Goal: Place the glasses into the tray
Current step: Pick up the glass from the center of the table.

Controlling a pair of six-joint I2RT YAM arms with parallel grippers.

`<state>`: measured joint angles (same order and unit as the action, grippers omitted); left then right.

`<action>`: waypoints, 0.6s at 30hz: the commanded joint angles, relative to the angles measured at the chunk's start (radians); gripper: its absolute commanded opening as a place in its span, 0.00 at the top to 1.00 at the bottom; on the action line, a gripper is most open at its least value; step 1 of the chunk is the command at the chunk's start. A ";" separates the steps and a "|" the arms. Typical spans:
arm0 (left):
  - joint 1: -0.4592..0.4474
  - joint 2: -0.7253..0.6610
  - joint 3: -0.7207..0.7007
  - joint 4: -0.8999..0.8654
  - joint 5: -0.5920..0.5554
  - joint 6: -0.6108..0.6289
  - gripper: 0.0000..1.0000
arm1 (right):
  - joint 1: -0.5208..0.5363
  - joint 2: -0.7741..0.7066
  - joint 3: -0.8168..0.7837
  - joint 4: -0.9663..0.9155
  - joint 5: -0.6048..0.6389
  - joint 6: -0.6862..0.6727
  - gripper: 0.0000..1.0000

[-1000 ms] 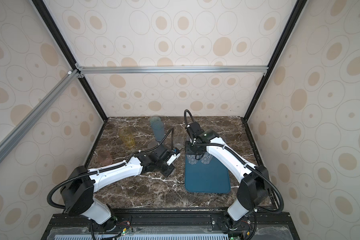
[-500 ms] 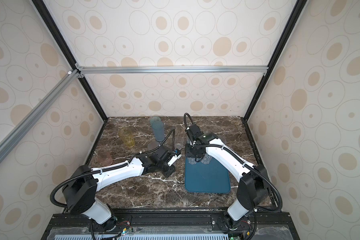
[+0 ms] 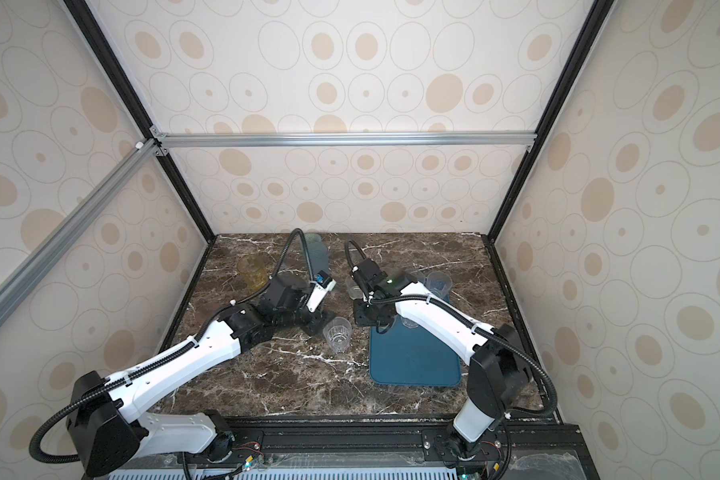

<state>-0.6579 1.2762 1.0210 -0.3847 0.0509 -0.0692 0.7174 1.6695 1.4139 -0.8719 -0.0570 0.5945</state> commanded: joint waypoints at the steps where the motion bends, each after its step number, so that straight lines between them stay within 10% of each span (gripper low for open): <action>1: 0.082 -0.044 -0.047 -0.016 -0.066 0.016 0.43 | 0.029 0.069 0.048 0.002 0.000 0.018 0.60; 11: 0.131 -0.115 -0.195 0.188 -0.120 -0.156 0.37 | 0.079 0.238 0.134 -0.019 0.078 -0.031 0.65; 18: 0.135 -0.165 -0.283 0.309 -0.170 -0.266 0.27 | 0.086 0.263 0.158 -0.014 0.077 -0.049 0.87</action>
<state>-0.5327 1.1366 0.7460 -0.1558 -0.0719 -0.2562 0.7959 1.9285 1.5379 -0.8688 0.0029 0.5564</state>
